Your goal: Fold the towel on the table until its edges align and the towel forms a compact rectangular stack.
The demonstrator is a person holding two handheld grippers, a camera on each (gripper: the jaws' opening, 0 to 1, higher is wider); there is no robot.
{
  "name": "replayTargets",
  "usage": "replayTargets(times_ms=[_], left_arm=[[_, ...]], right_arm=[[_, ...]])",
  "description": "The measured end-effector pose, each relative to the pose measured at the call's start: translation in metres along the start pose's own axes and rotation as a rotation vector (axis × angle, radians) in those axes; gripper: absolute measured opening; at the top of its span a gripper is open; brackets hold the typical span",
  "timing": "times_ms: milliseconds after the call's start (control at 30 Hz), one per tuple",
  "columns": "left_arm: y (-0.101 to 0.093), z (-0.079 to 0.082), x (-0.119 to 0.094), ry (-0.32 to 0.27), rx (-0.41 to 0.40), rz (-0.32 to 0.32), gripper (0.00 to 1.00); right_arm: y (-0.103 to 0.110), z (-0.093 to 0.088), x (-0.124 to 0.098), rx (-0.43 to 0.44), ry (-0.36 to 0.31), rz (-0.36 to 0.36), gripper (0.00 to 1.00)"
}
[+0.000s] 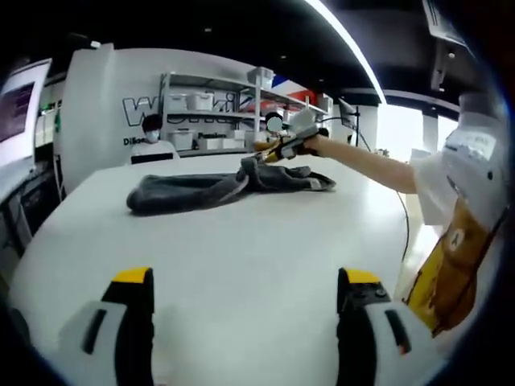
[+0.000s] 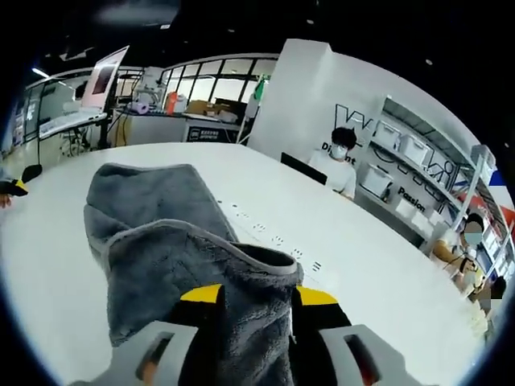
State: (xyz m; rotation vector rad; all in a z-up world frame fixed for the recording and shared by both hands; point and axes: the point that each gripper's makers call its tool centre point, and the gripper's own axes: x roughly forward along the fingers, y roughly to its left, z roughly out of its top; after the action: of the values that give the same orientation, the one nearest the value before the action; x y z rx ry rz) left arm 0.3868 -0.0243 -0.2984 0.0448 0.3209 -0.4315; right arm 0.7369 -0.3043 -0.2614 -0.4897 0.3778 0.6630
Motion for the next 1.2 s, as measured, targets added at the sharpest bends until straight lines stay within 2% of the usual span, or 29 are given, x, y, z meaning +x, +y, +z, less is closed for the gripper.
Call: replayTargets(times_ms=[167, 267, 633, 767, 967, 1200], left_arm=[[-0.003, 0.001, 0.002, 0.000, 0.004, -0.009, 0.99], [-0.004, 0.001, 0.003, -0.001, 0.007, -0.014, 0.99], [-0.008, 0.003, 0.005, -0.001, 0.012, -0.026, 0.99], [-0.007, 0.004, 0.005, -0.004, 0.013, -0.024, 0.99], [-0.007, 0.004, 0.007, -0.003, 0.013, -0.026, 0.99], [-0.009, 0.004, 0.007, -0.006, 0.016, -0.027, 0.99]], right_arm=[[0.007, 0.005, -0.011, -0.008, -0.013, 0.017, 0.42], [0.012, 0.006, -0.018, 0.007, -0.016, 0.030, 0.51], [0.032, 0.006, -0.043, 0.033, -0.044, 0.078, 0.68], [0.035, 0.006, -0.050, 0.019, -0.045, 0.078, 0.78], [0.045, 0.006, -0.064, 0.011, -0.058, 0.090, 0.81], [0.057, 0.005, -0.080, 0.020, -0.077, 0.113, 0.94]])
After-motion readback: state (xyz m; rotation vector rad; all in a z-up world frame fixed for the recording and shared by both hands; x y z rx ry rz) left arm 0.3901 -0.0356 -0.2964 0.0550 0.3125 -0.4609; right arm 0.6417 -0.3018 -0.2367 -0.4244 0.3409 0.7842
